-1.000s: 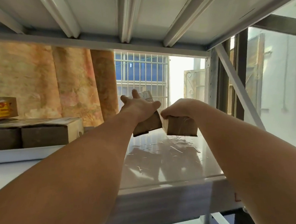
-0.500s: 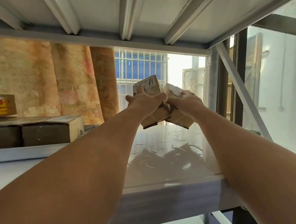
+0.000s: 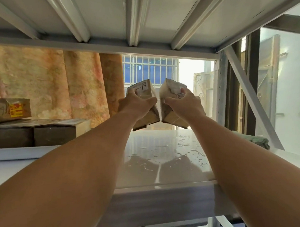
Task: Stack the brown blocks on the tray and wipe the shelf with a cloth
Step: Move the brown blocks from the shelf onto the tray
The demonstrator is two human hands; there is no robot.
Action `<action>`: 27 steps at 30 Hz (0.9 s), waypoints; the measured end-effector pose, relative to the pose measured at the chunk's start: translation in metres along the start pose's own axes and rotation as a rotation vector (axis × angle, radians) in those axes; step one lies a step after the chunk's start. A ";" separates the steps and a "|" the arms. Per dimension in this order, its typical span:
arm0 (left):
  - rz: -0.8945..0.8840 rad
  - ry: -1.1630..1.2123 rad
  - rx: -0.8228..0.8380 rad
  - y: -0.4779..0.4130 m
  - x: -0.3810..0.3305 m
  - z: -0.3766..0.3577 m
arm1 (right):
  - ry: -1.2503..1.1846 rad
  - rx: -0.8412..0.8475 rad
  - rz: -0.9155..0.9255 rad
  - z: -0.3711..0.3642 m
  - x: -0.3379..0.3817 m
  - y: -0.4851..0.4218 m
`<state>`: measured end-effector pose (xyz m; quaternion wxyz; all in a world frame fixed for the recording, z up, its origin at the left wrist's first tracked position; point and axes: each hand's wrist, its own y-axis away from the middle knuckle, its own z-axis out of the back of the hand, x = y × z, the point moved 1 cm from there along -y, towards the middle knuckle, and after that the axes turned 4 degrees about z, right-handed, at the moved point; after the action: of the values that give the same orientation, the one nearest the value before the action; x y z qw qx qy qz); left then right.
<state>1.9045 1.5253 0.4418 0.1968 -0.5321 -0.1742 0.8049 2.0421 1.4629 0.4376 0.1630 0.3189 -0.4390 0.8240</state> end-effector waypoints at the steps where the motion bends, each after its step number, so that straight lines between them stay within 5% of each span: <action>1: 0.013 -0.009 0.005 0.000 0.001 0.002 | -0.009 -0.008 0.002 0.001 0.000 0.000; 6: 0.052 -0.001 0.037 0.003 0.000 0.006 | -0.053 0.013 0.014 0.000 0.004 0.001; 13: -0.119 -0.319 -0.134 0.025 -0.020 0.034 | -0.060 0.002 0.086 -0.002 0.027 0.012; 27: 0.048 -0.731 -0.161 0.012 -0.007 0.190 | 0.110 0.231 0.300 -0.054 0.137 0.044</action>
<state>1.7294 1.4982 0.5125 0.0602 -0.2272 -0.2834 0.9298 1.8953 1.4815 0.4791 0.0243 0.2209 -0.3745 0.9002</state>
